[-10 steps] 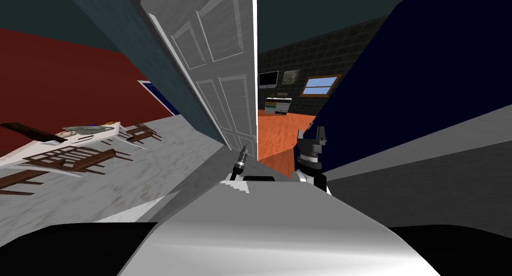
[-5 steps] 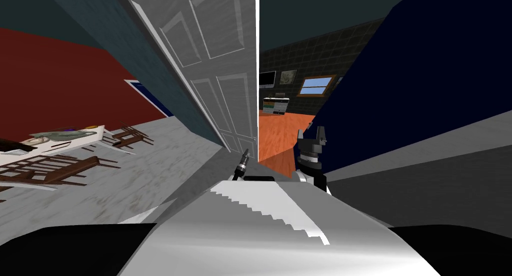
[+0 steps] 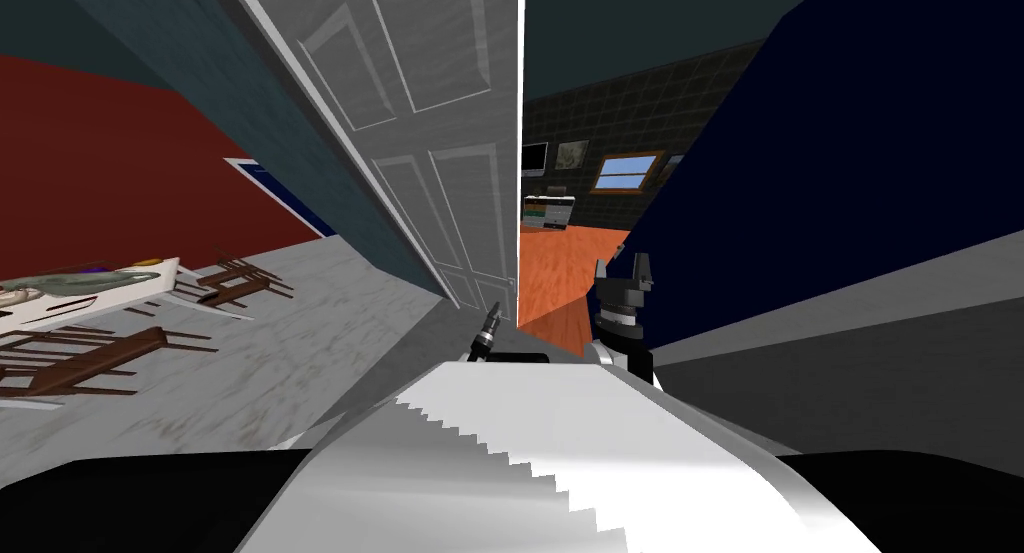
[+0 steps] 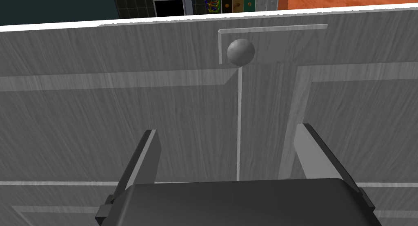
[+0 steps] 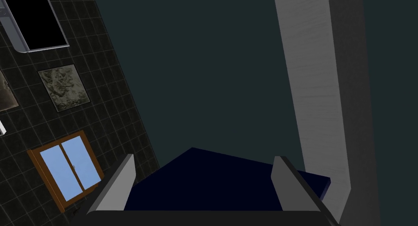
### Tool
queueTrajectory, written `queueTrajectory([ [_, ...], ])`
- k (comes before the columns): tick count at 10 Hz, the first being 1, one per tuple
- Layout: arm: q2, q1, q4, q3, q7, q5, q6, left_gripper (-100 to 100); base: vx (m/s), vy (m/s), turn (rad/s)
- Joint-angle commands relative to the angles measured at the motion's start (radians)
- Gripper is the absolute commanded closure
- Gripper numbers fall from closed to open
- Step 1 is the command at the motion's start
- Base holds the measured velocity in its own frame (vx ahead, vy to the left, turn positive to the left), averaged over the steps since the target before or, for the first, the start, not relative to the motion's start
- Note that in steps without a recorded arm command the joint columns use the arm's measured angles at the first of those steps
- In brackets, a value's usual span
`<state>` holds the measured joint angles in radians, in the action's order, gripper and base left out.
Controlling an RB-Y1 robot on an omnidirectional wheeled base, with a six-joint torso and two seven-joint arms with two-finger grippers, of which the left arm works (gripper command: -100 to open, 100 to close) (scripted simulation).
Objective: Push the door open
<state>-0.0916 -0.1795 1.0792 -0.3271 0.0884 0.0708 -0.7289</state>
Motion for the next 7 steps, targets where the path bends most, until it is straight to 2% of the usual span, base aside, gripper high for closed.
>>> queueTrajectory([
  [1,0.0,0.013,-0.04,-0.009,0.002,0.0,-0.005,-100,0.093,0.088,-0.083],
  [2,0.0,0.018,-0.058,-0.014,0.003,0.001,-0.007,-100,0.106,0.09,-0.069],
  [3,0.001,0.02,-0.053,-0.009,0.003,0.0,-0.009,-100,0.045,0.038,-0.013],
  [7,0.004,0.03,-0.08,0.001,-0.003,-0.003,-0.022,-100,0.159,-0.048,-0.024],
])
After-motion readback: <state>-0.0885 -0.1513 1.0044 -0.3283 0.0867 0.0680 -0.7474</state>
